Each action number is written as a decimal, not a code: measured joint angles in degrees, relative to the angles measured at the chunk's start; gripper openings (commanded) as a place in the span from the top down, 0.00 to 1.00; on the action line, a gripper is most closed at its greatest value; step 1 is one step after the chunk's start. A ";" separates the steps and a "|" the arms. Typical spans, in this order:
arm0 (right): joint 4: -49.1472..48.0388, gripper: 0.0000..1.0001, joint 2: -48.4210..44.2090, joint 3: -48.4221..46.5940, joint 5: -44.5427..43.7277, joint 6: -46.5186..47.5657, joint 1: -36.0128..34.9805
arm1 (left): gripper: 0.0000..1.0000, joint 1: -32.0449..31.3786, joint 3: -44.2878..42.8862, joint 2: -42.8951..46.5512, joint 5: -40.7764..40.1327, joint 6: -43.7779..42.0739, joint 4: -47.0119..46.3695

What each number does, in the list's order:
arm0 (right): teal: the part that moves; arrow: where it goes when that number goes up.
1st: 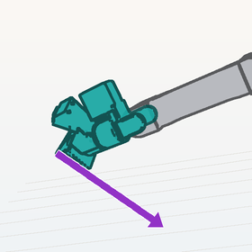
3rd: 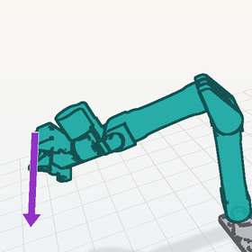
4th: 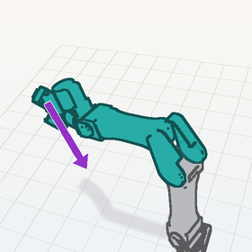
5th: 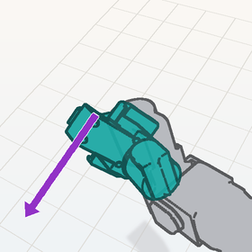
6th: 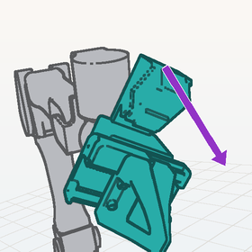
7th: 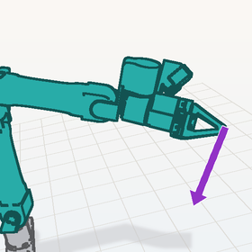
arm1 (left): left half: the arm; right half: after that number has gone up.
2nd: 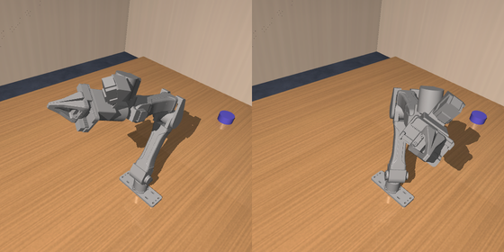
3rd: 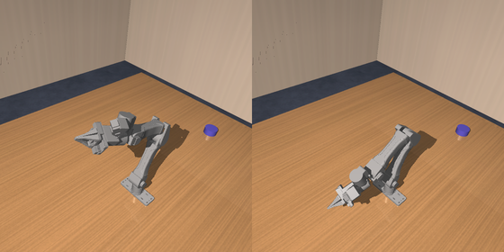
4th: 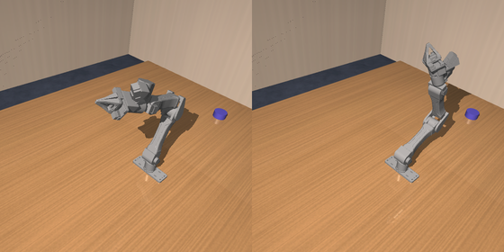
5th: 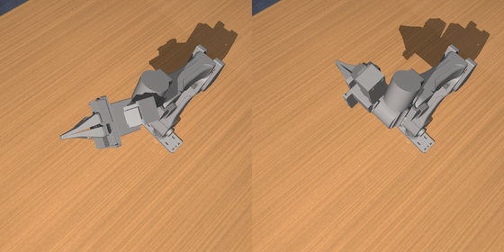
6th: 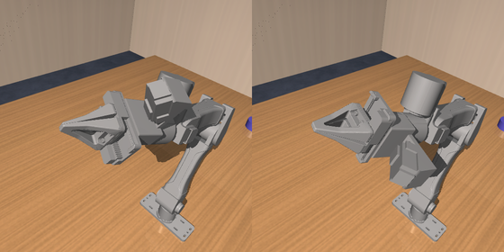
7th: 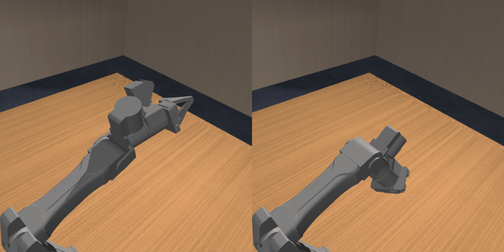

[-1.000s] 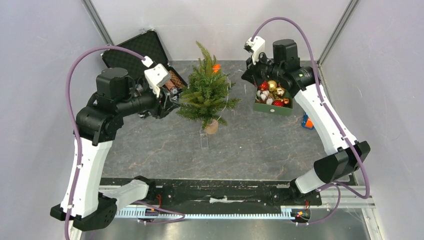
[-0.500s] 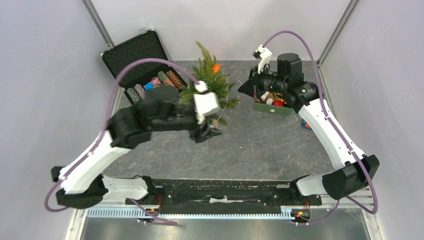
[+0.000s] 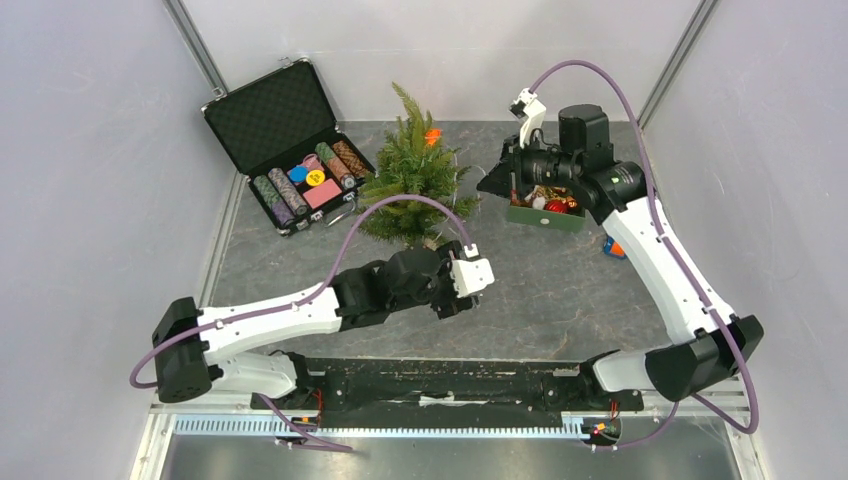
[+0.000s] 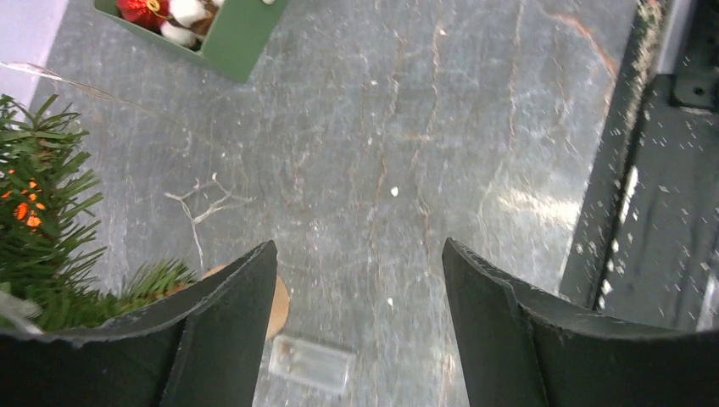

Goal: Decorate the small christmas tree

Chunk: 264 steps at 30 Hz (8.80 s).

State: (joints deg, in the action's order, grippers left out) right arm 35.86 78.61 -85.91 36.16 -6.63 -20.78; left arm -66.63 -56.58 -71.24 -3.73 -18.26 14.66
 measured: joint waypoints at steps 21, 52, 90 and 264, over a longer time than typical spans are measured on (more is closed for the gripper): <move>-0.20 1.00 -6.25 1.55 2.60 -4.48 0.00 | 0.27 1.29 19.85 -13.73 -8.79 -9.11 -61.75; -2.40 1.00 -8.59 3.78 0.46 -5.66 0.00 | 0.98 6.45 11.93 -1.09 4.13 -0.76 -32.44; -9.44 0.30 -10.14 8.17 1.53 -2.32 1.49 | 0.98 20.28 -7.41 31.06 -33.66 -29.42 22.05; -97.00 1.00 62.07 -1.03 17.84 -21.24 -11.98 | 0.72 61.35 15.06 -12.61 47.28 21.29 -43.82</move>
State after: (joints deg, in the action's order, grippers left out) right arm -61.14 140.68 -86.94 54.00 -27.88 -32.75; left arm -5.28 -41.52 -83.85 43.55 3.03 -29.17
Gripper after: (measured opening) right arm 0.009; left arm 0.041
